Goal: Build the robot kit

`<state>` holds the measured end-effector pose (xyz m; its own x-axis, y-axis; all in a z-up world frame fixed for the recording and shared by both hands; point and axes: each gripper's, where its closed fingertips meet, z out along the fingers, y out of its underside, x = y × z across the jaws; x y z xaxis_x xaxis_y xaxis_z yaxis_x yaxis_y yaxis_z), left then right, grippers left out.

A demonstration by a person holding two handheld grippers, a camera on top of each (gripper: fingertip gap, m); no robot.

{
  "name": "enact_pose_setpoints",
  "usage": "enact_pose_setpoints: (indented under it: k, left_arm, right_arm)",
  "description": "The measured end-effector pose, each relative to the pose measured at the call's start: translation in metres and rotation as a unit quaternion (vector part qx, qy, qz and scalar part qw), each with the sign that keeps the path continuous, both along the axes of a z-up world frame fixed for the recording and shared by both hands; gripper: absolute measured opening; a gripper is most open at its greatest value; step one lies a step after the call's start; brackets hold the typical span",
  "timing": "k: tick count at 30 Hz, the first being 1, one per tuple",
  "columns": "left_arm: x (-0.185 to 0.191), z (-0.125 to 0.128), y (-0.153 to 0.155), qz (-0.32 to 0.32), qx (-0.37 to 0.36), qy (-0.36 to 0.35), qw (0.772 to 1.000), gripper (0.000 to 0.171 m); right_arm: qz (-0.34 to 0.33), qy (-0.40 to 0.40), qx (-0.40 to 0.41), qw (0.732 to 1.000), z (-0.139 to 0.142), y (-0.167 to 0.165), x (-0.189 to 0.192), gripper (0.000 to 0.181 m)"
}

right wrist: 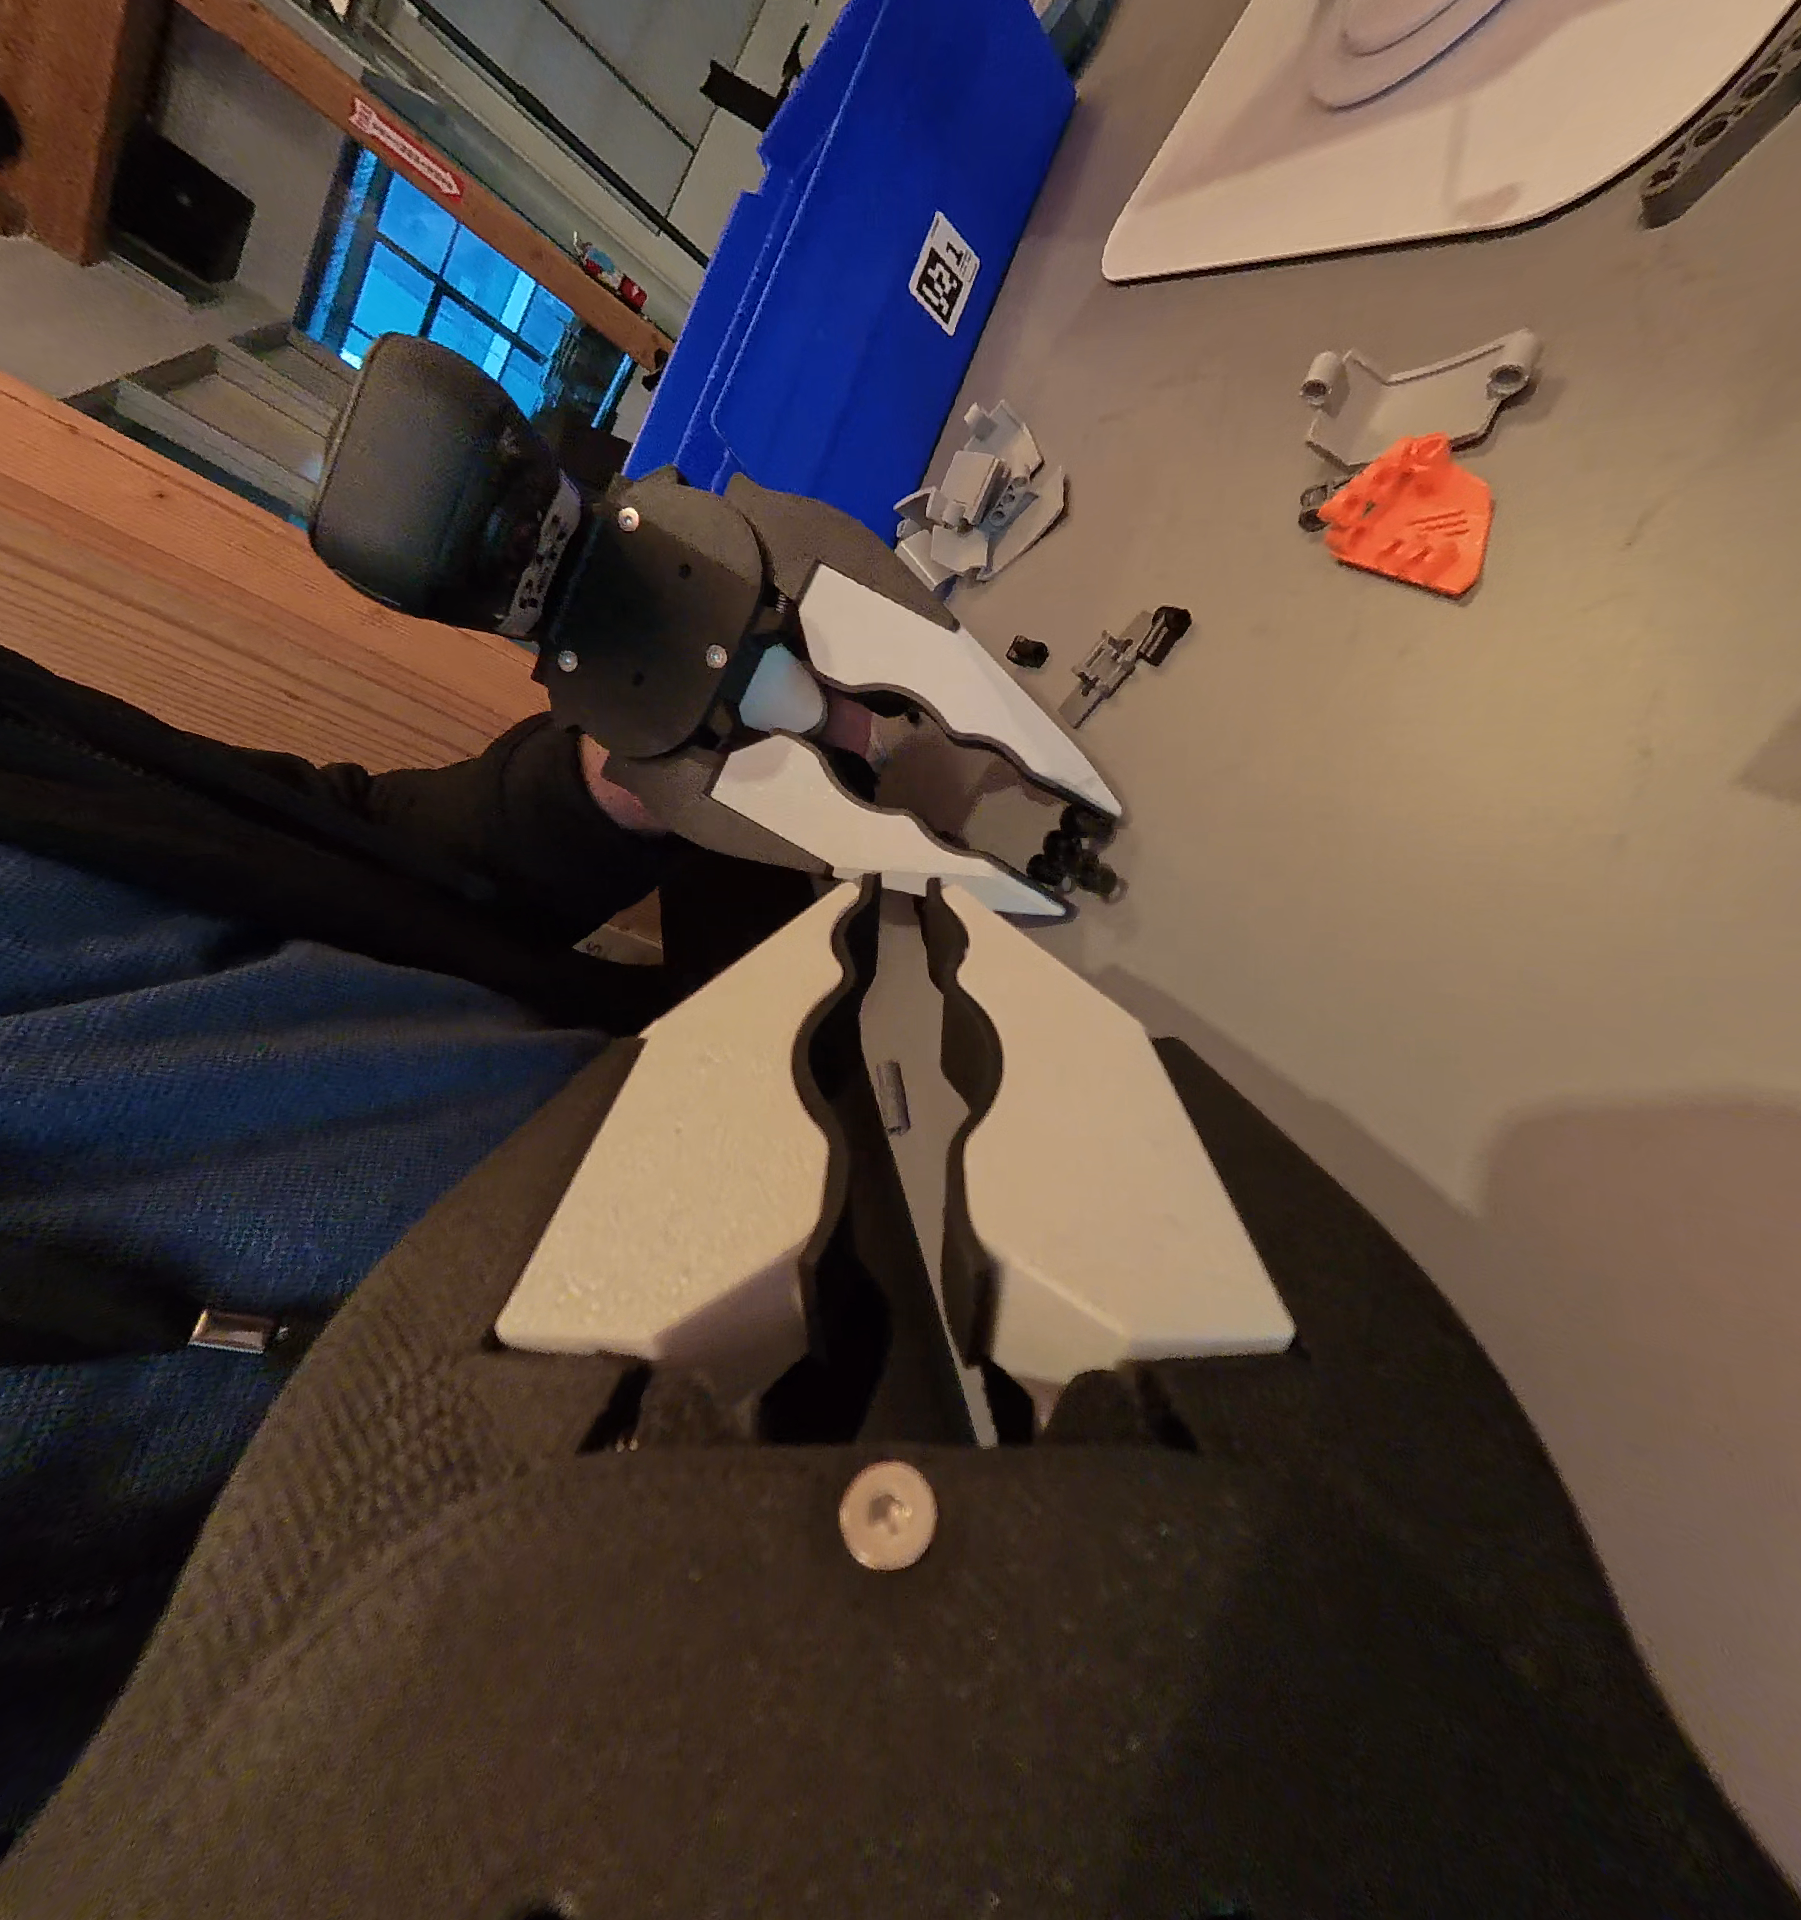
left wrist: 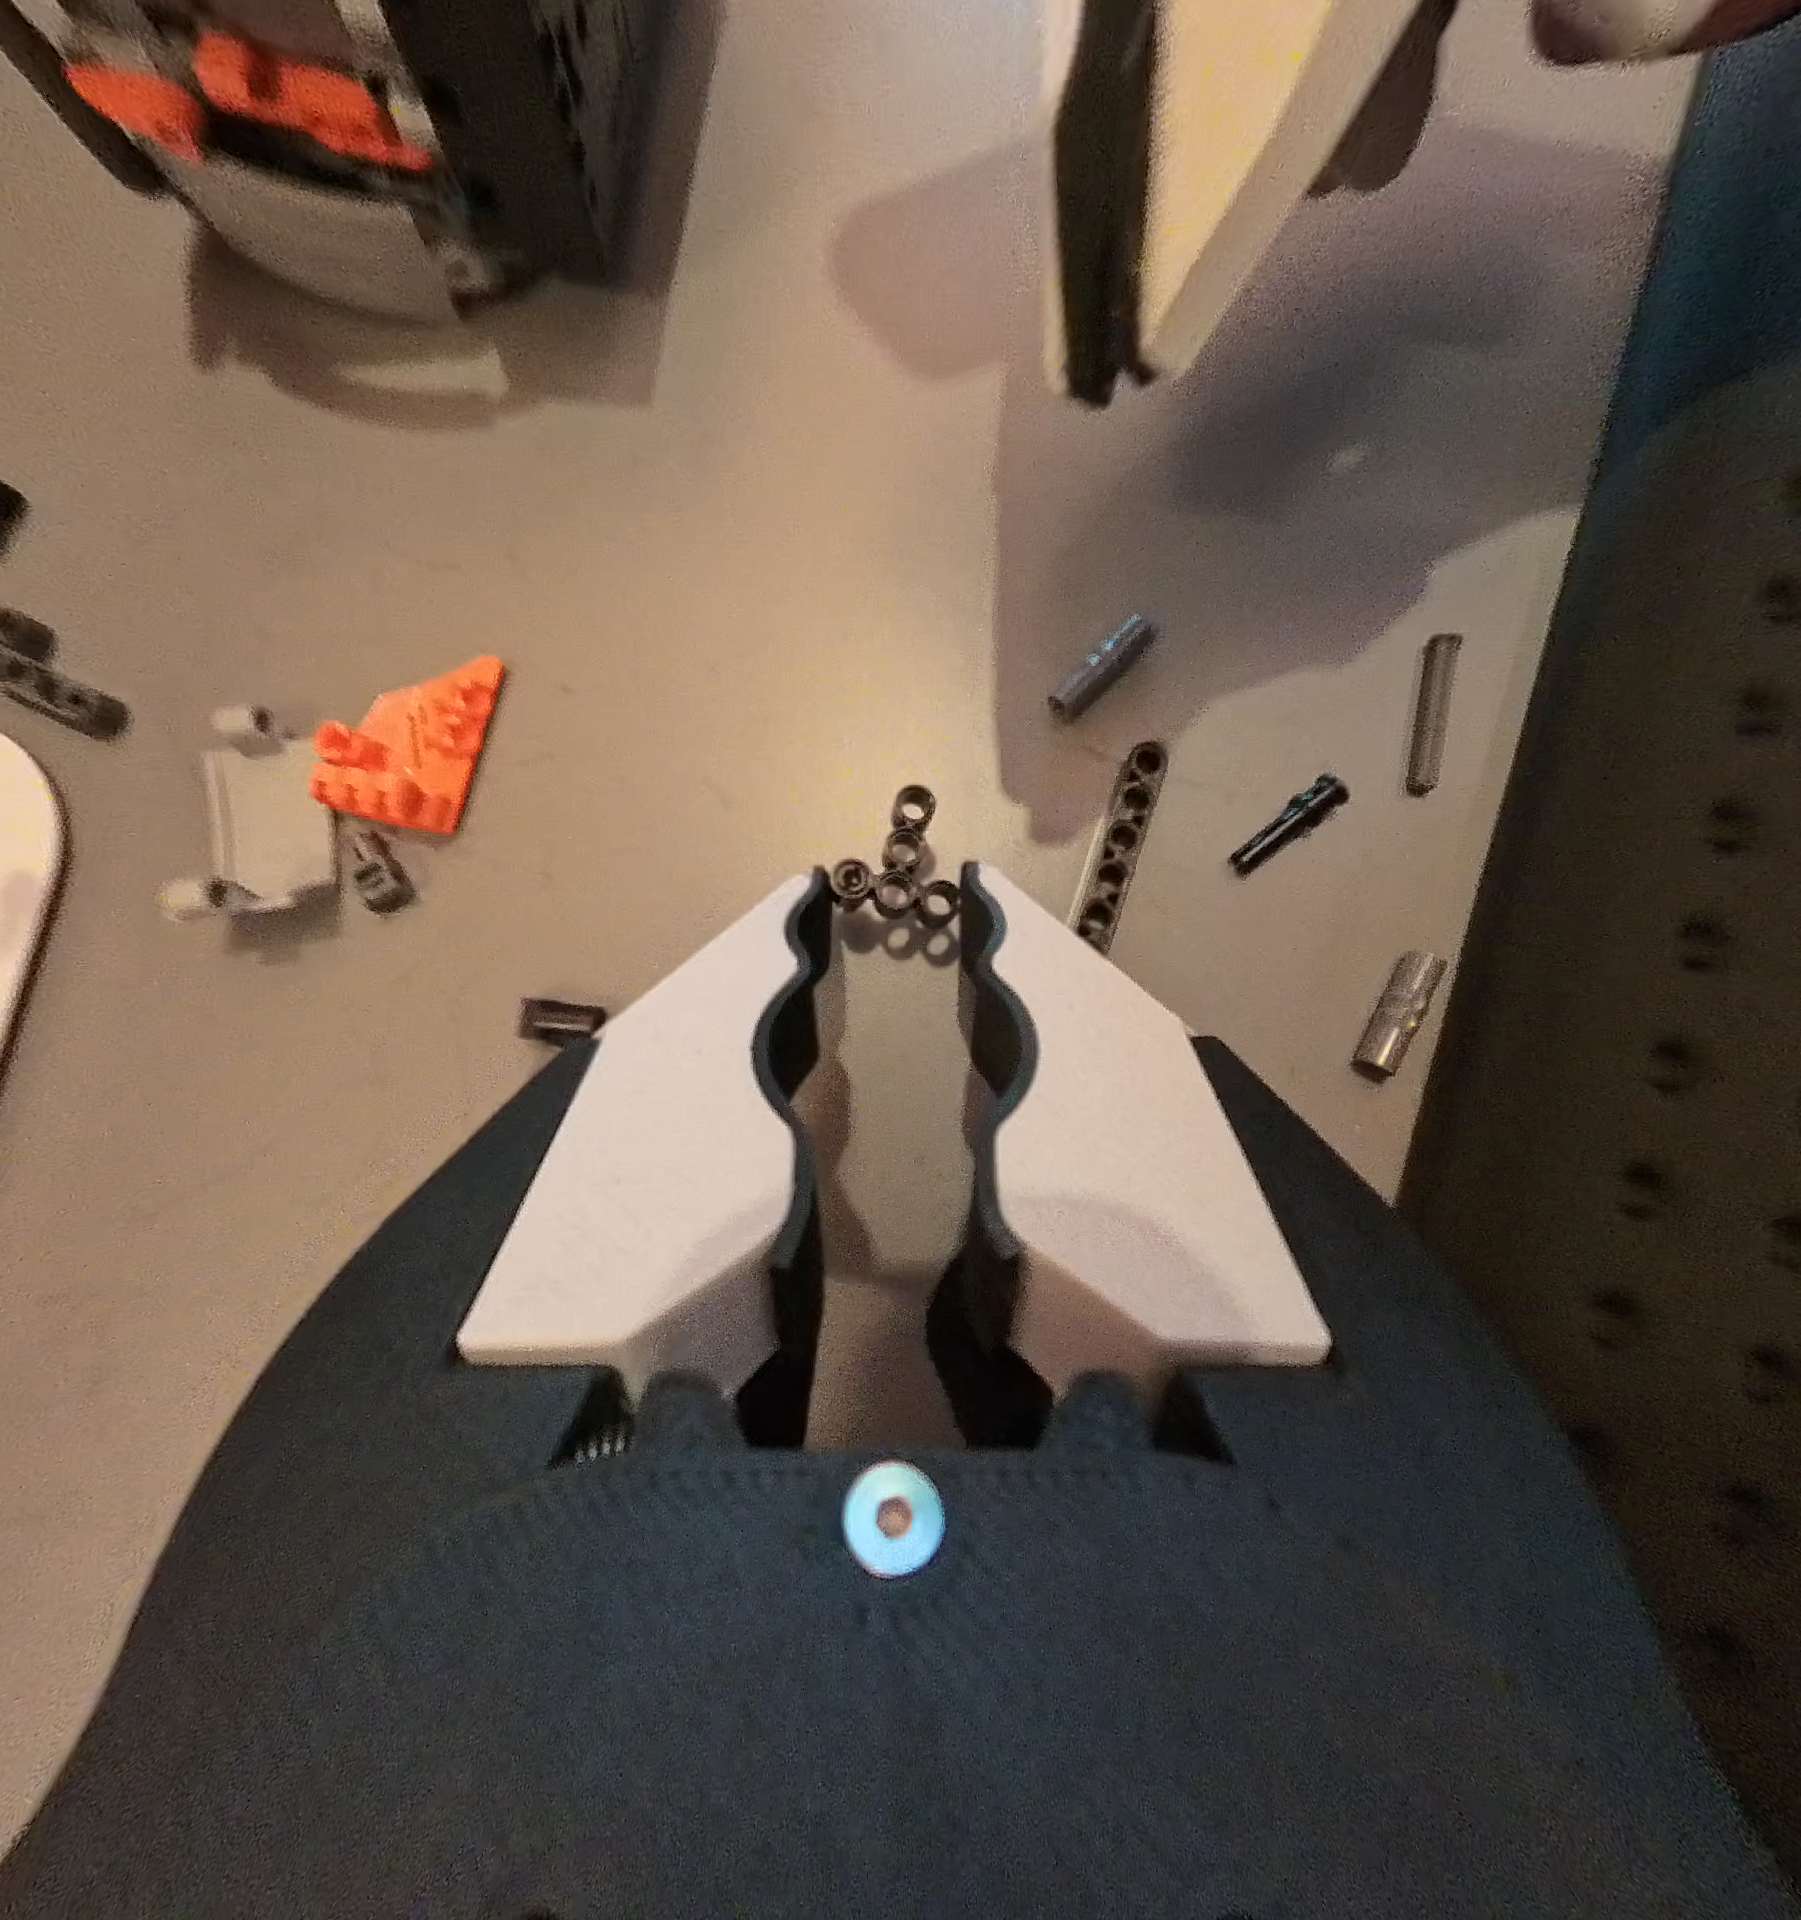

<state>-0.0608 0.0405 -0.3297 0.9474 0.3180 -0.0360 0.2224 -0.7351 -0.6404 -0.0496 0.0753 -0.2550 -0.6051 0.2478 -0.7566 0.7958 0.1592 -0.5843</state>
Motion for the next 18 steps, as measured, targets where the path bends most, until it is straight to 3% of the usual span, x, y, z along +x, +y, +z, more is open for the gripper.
enact_pose_setpoints:
  k: [4,9,11,14,18]
  left_arm:
    - [0.004,-0.007,0.001,-0.004,0.001,-0.007,1.0,0.024]
    - [0.006,0.004,-0.006,0.003,0.014,0.0,1.0,0.033]
    - [0.009,0.02,-0.015,0.004,0.024,0.01,1.0,0.034]
    - [0.009,0.066,-0.041,0.013,0.058,0.035,0.998,0.032]
    - [-0.013,0.133,-0.118,0.073,0.068,0.076,0.992,0.025]
  right_arm:
    - [0.0,0.001,-0.006,1.0,-0.001,-0.001,0.004,0.005]
    - [-0.007,0.011,-0.014,1.0,0.003,0.0,0.002,0.007]
    - [-0.012,0.027,-0.017,0.999,0.008,0.001,0.0,0.008]
    - [-0.027,0.059,0.001,0.998,0.007,0.003,-0.007,0.009]
    - [-0.037,0.103,0.032,0.993,-0.001,0.0,-0.013,0.011]
